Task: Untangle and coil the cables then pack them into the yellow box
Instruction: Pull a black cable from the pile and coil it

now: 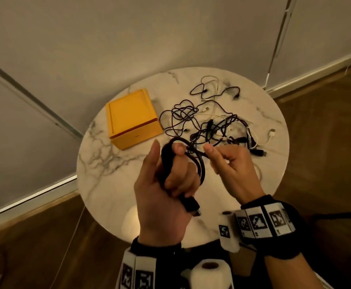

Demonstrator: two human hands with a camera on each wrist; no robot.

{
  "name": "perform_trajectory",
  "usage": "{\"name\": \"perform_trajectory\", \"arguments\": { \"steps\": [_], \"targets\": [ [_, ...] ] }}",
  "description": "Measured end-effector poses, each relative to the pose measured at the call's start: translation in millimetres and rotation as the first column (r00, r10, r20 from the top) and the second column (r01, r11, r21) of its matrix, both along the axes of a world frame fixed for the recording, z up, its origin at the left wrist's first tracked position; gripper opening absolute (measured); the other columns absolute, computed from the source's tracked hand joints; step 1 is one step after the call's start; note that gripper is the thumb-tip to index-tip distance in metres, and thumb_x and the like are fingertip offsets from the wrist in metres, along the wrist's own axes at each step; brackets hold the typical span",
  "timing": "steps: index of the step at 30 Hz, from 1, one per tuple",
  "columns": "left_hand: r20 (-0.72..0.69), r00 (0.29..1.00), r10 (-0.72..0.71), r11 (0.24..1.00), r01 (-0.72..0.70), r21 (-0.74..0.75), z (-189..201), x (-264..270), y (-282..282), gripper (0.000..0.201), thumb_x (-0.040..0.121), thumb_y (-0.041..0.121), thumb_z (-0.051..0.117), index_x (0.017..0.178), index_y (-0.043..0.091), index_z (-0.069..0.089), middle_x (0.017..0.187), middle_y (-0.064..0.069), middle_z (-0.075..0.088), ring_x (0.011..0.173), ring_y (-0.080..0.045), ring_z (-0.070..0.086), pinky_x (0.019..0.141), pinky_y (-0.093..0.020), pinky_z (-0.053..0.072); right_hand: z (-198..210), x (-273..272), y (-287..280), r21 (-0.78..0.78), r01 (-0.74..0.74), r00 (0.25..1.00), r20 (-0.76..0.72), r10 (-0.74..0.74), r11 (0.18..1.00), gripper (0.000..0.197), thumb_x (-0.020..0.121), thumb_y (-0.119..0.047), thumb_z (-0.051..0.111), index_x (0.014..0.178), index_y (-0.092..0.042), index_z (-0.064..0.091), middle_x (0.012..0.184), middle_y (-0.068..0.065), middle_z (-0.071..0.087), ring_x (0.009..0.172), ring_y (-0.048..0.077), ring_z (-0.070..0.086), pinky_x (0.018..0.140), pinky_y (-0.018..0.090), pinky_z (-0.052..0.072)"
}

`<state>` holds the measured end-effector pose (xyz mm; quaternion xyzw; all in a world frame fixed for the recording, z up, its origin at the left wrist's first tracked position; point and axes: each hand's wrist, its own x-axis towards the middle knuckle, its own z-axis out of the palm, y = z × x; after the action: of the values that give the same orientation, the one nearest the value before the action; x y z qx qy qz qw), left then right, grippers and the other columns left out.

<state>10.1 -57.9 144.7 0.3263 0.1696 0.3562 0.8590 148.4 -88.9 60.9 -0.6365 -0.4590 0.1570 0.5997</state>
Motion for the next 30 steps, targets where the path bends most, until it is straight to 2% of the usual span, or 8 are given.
{"name": "perform_trajectory", "arguments": {
  "steps": [5, 10, 14, 19, 23, 25, 28, 30],
  "targets": [
    [0.05, 0.988, 0.143, 0.987, -0.146, 0.062, 11.3, -29.5, 22.3, 0.038, 0.095, 0.039, 0.035, 0.072, 0.017, 0.057, 0.045, 0.006, 0.019, 0.039, -0.007, 0.015, 0.039, -0.02, 0.021, 17.7, 12.2, -10.2, -0.118, 0.042, 0.996, 0.083, -0.032, 0.992, 0.06, 0.092, -0.055, 0.048, 0.056, -0.008, 0.054, 0.051, 0.011, 0.05, 0.051, 0.025, 0.047, 0.057, 0.043, 0.042],
    [0.244, 0.936, 0.252, 0.968, -0.245, -0.06, 8.4, -44.4, 39.7, 0.039, 0.101, 0.036, 0.034, 0.087, 0.014, 0.062, 0.044, 0.006, 0.037, 0.037, -0.007, 0.03, 0.04, -0.017, 0.032, 65.4, 0.1, -25.0, -0.038, -0.136, 0.986, 0.088, 0.139, 0.99, 0.026, 0.087, -0.042, 0.067, 0.068, -0.023, 0.068, 0.059, -0.001, 0.061, 0.055, 0.017, 0.055, 0.053, 0.024, 0.042],
    [0.073, 0.893, 0.444, 0.89, -0.449, 0.081, 6.2, -32.6, 38.0, 0.038, 0.1, 0.035, 0.032, 0.094, 0.009, 0.058, 0.047, 0.008, 0.035, 0.042, -0.005, 0.027, 0.044, -0.019, 0.03, 48.2, -26.8, -10.5, -0.265, -0.206, 0.936, 0.227, 0.269, 0.942, 0.03, 0.085, -0.05, 0.059, 0.07, -0.026, 0.068, 0.055, -0.01, 0.057, 0.059, 0.01, 0.056, 0.053, 0.025, 0.042],
    [-0.05, 0.863, 0.502, 0.828, -0.464, 0.316, -4.5, -36.8, 40.3, 0.046, 0.101, 0.033, 0.031, 0.124, 0.001, 0.055, 0.06, 0.005, 0.051, 0.054, -0.007, 0.043, 0.057, -0.021, 0.039, 40.0, -38.5, -3.8, -0.346, -0.27, 0.883, 0.284, 0.375, 0.898, 0.019, 0.087, -0.041, 0.065, 0.08, -0.025, 0.072, 0.055, -0.006, 0.056, 0.056, 0.007, 0.051, 0.052, 0.014, 0.032],
    [-0.246, 0.782, 0.573, 0.698, -0.308, 0.647, -25.8, -35.9, 47.6, 0.032, 0.103, 0.021, 0.036, 0.122, 0.019, 0.06, 0.077, 0.002, 0.071, 0.069, -0.013, 0.064, 0.067, -0.025, 0.048, 44.5, -37.3, -7.9, -0.287, -0.317, 0.877, 0.273, 0.395, 0.904, 0.01, 0.083, -0.021, 0.067, 0.087, -0.02, 0.076, 0.068, -0.005, 0.069, 0.06, 0.009, 0.059, 0.06, 0.032, 0.05],
    [-0.424, 0.703, 0.571, 0.674, -0.106, 0.731, -52.2, -31.6, 44.6, 0.033, 0.102, 0.018, 0.04, 0.133, 0.012, 0.049, 0.076, 0.012, 0.071, 0.072, -0.006, 0.065, 0.07, -0.022, 0.049, 42.4, -38.1, -8.7, -0.32, -0.329, 0.87, 0.263, 0.417, 0.888, 0.011, 0.082, -0.015, 0.069, 0.088, -0.018, 0.078, 0.077, -0.004, 0.074, 0.069, 0.01, 0.065, 0.068, 0.034, 0.054],
    [-0.678, 0.543, 0.495, 0.699, 0.214, 0.682, -83.2, -31.0, 33.9, 0.038, 0.099, 0.031, 0.046, 0.133, 0.013, 0.05, 0.077, 0.023, 0.064, 0.076, 0.005, 0.062, 0.071, -0.021, 0.05, 31.1, -37.9, -4.9, -0.365, -0.343, 0.863, 0.241, 0.444, 0.865, 0.017, 0.077, -0.007, 0.07, 0.085, -0.018, 0.078, 0.077, -0.005, 0.075, 0.071, 0.005, 0.066, 0.071, 0.024, 0.052],
    [-0.767, 0.508, 0.392, 0.728, 0.337, 0.596, -86.1, -36.0, 31.7, 0.026, 0.102, 0.029, 0.044, 0.109, 0.013, 0.063, 0.069, 0.009, 0.069, 0.062, -0.008, 0.066, 0.061, -0.023, 0.05, 17.3, -28.6, 1.0, -0.385, -0.343, 0.876, 0.197, 0.44, 0.857, 0.019, 0.073, -0.004, 0.069, 0.082, -0.019, 0.076, 0.071, -0.005, 0.071, 0.066, 0.005, 0.063, 0.065, 0.019, 0.048]
  ]
}}
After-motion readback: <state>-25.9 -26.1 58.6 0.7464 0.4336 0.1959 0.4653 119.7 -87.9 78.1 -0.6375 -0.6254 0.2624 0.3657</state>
